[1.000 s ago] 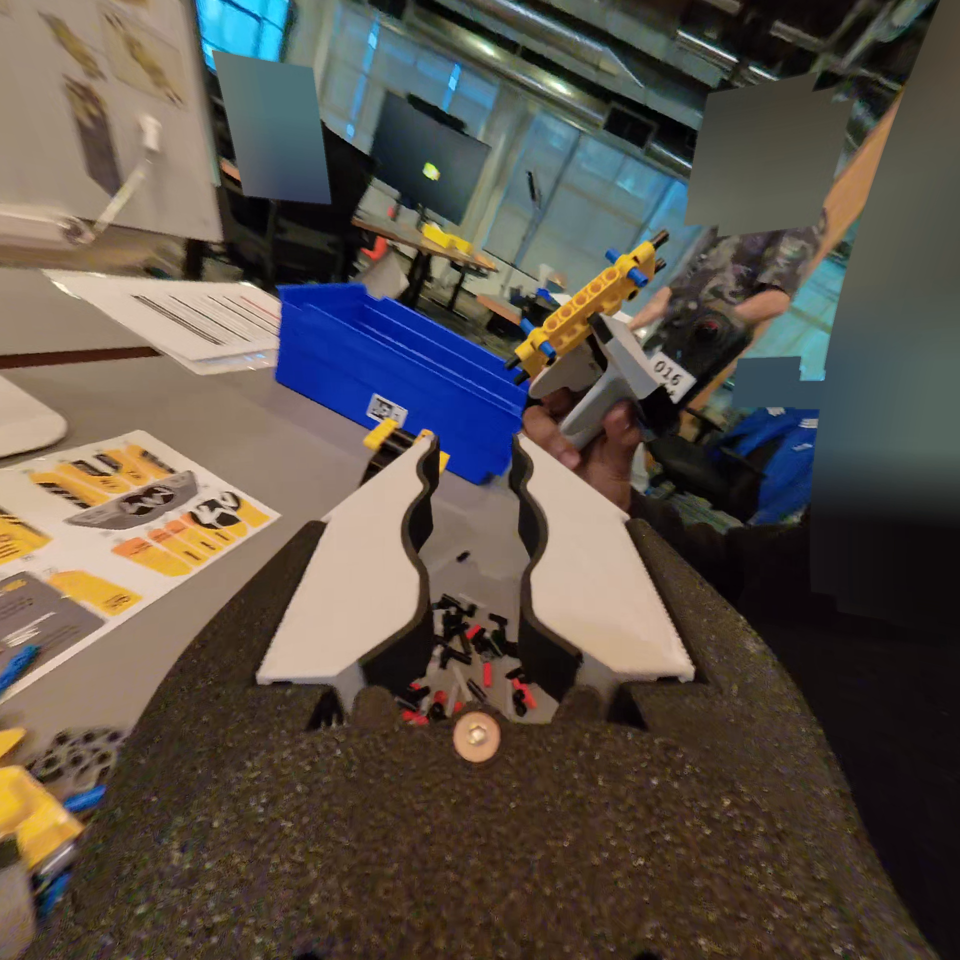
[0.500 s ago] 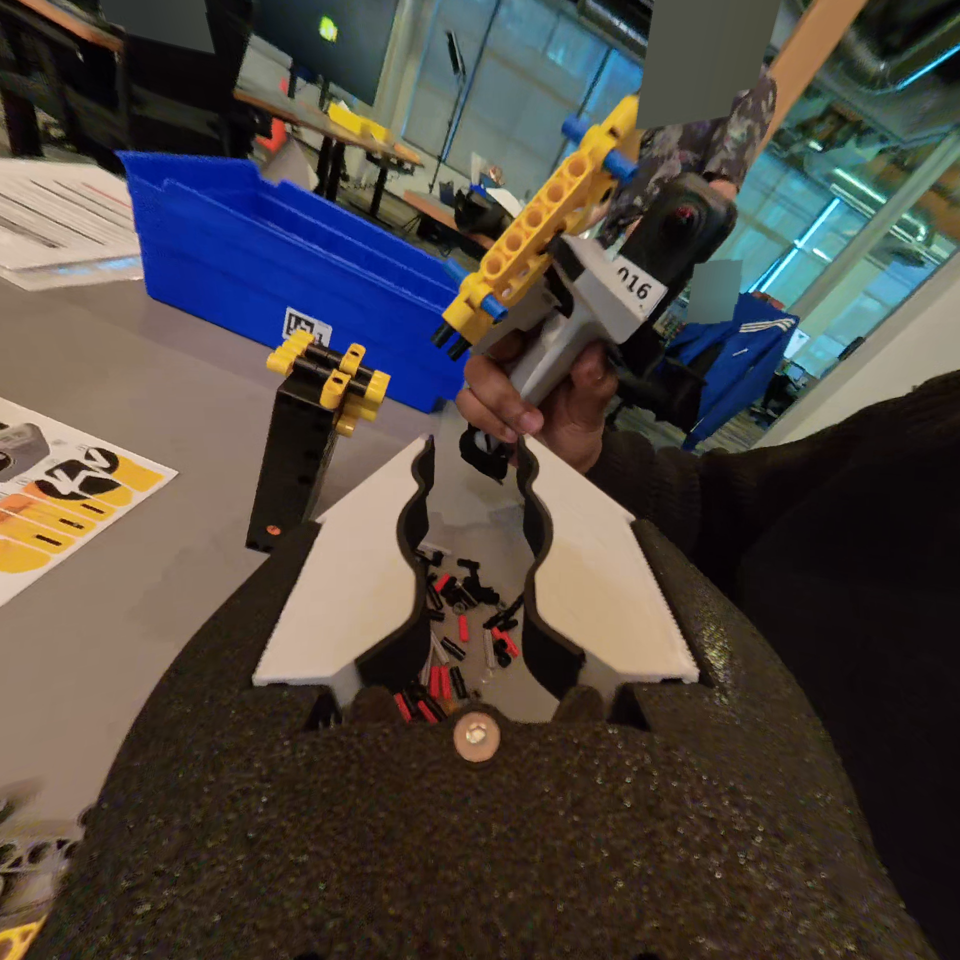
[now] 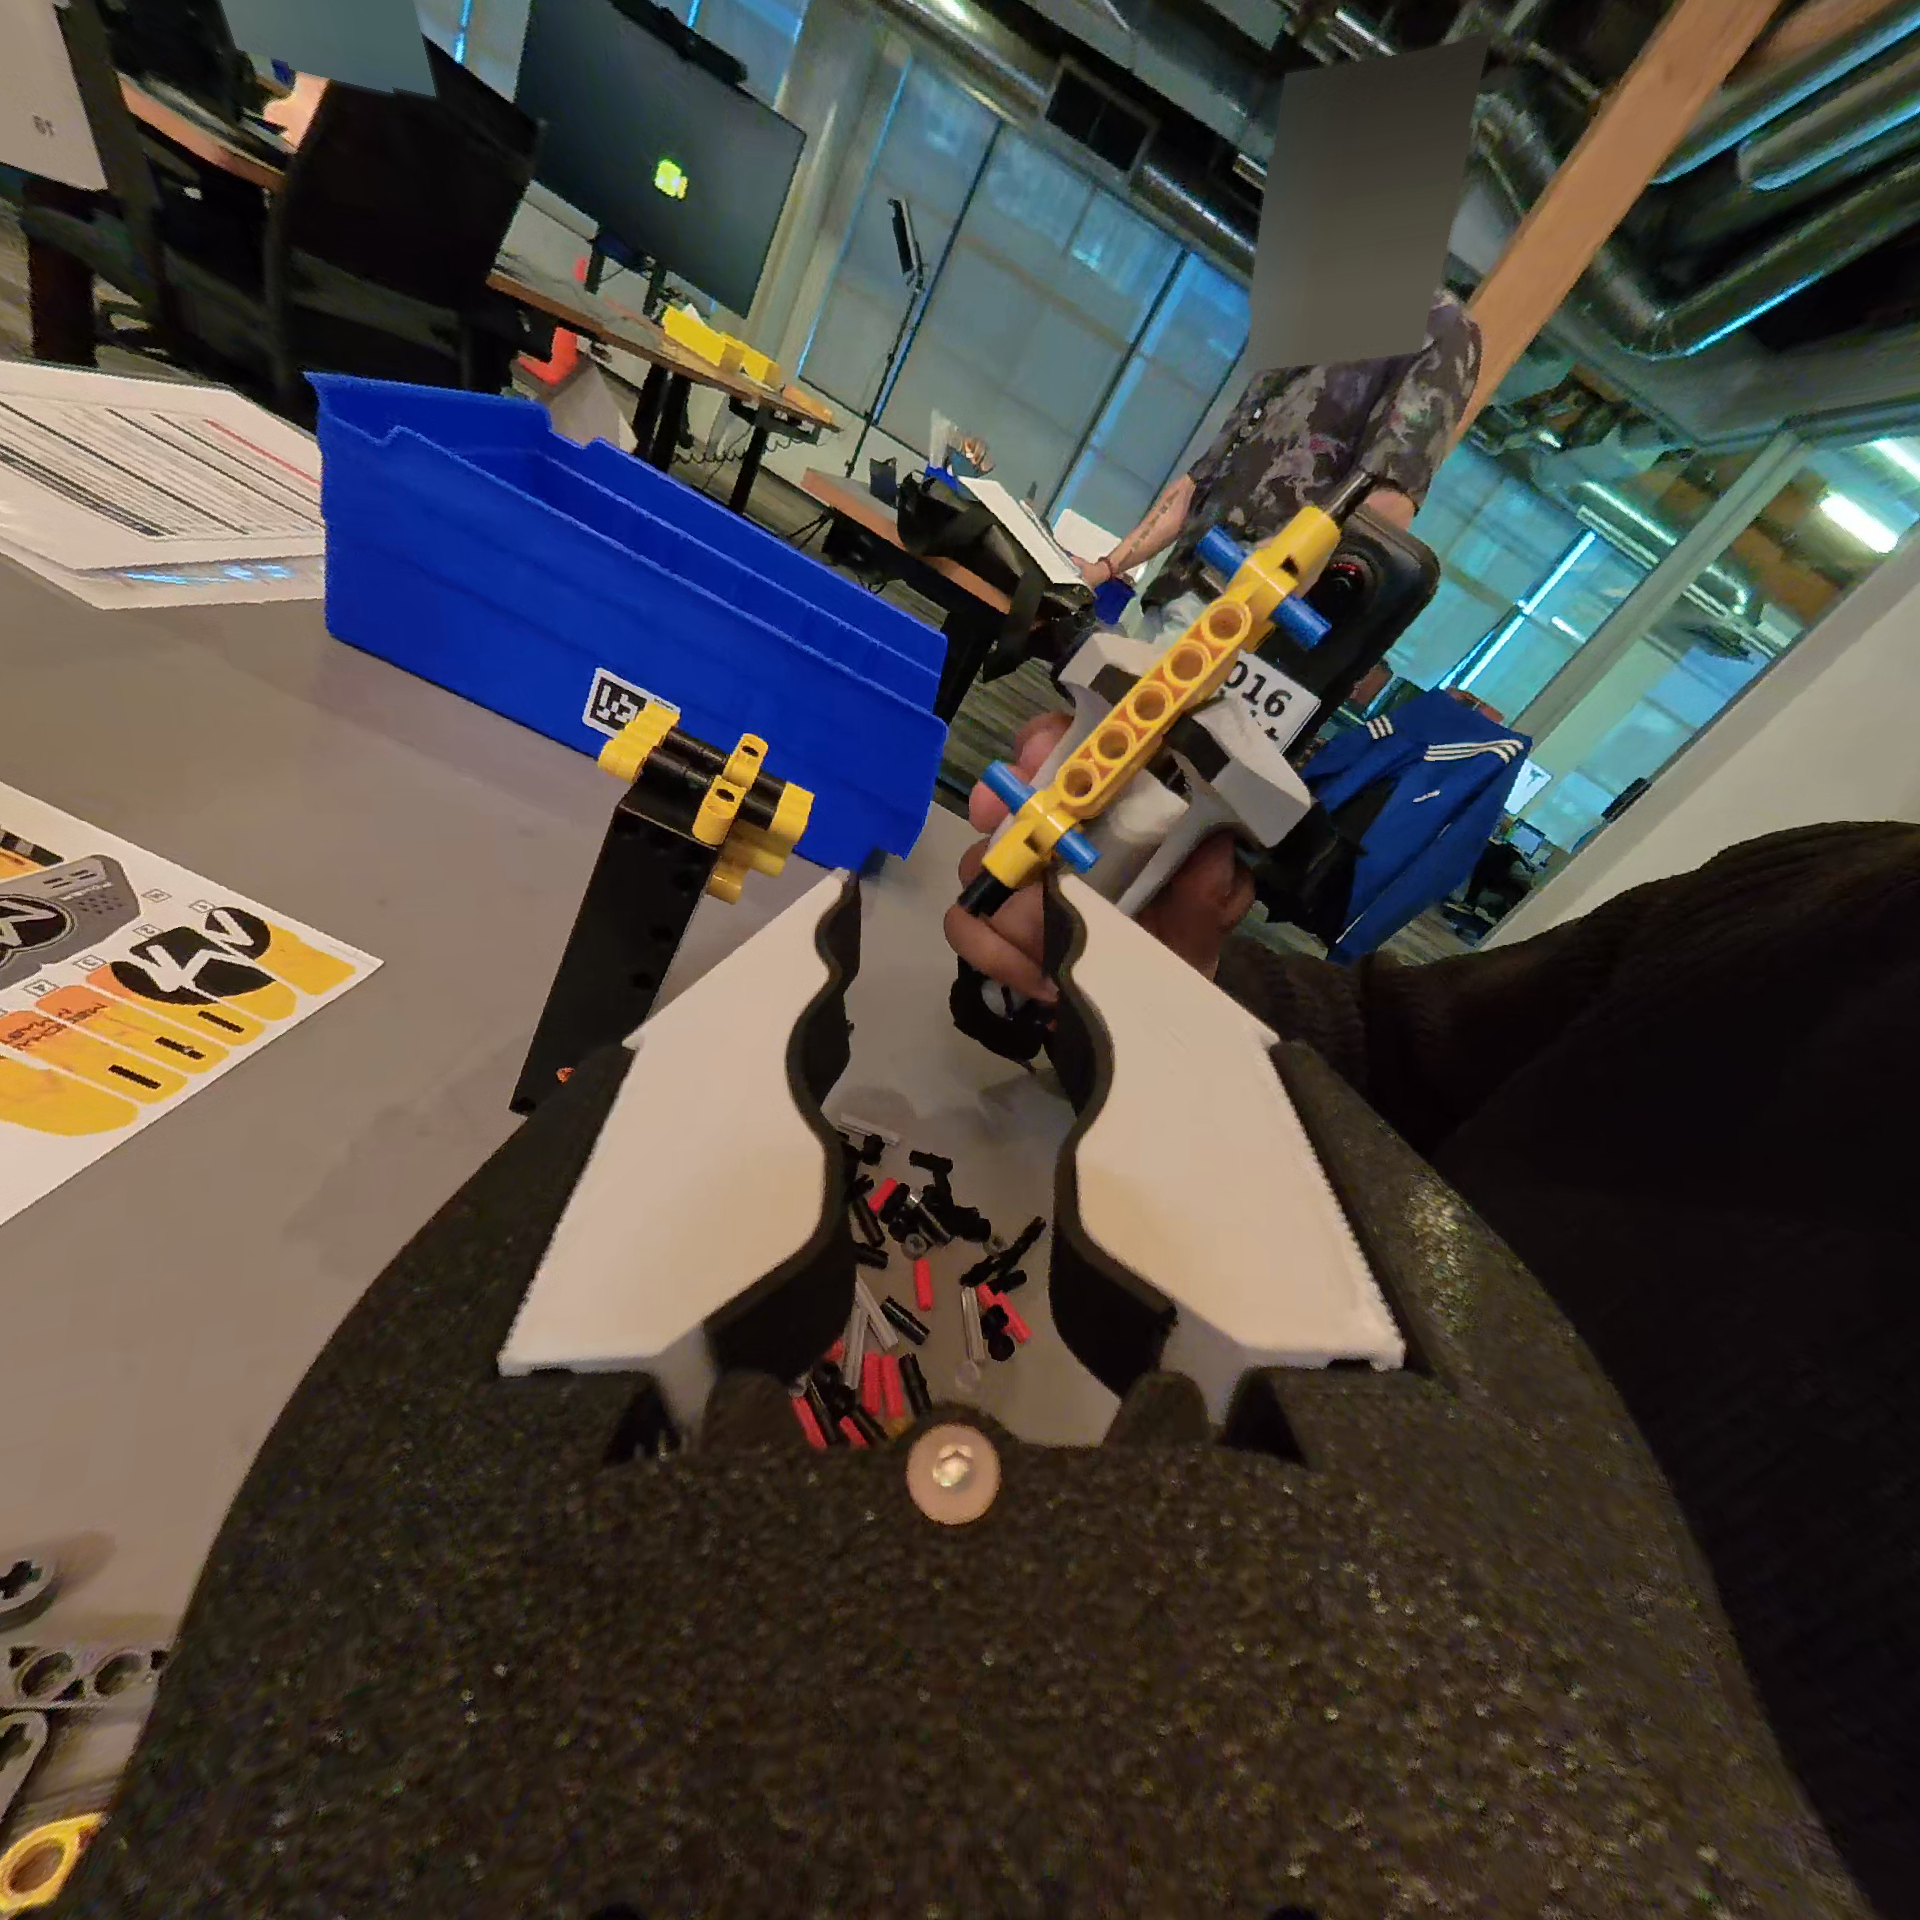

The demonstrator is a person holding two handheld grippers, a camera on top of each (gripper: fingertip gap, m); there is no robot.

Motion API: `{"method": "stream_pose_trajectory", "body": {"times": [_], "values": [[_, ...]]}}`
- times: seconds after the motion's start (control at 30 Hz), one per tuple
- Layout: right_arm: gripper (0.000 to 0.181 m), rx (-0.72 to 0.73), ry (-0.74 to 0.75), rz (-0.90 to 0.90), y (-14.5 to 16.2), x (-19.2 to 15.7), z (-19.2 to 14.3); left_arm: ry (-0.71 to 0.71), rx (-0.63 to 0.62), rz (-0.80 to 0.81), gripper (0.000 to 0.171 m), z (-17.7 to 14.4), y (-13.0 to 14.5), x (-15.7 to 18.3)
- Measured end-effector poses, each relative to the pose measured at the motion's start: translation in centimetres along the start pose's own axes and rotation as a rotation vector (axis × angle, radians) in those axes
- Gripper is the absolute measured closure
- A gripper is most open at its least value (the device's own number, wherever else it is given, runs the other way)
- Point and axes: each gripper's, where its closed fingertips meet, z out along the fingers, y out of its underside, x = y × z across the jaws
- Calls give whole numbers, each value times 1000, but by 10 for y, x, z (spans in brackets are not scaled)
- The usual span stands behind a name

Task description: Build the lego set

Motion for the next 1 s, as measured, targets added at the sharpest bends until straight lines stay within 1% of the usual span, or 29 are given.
{"method": "stream_pose_trajectory", "body": {"times": [0.37,0.63,1.0], "values": [[174,-10,4,67,7,5,0,7,-22,50,136,3,6,4],[174,-37,-4,88,18,6,3,14,-27,38,136,4,8,4],[174,-43,-2,122,22,10,3,7,-29,43,136,4,9,1]]}}
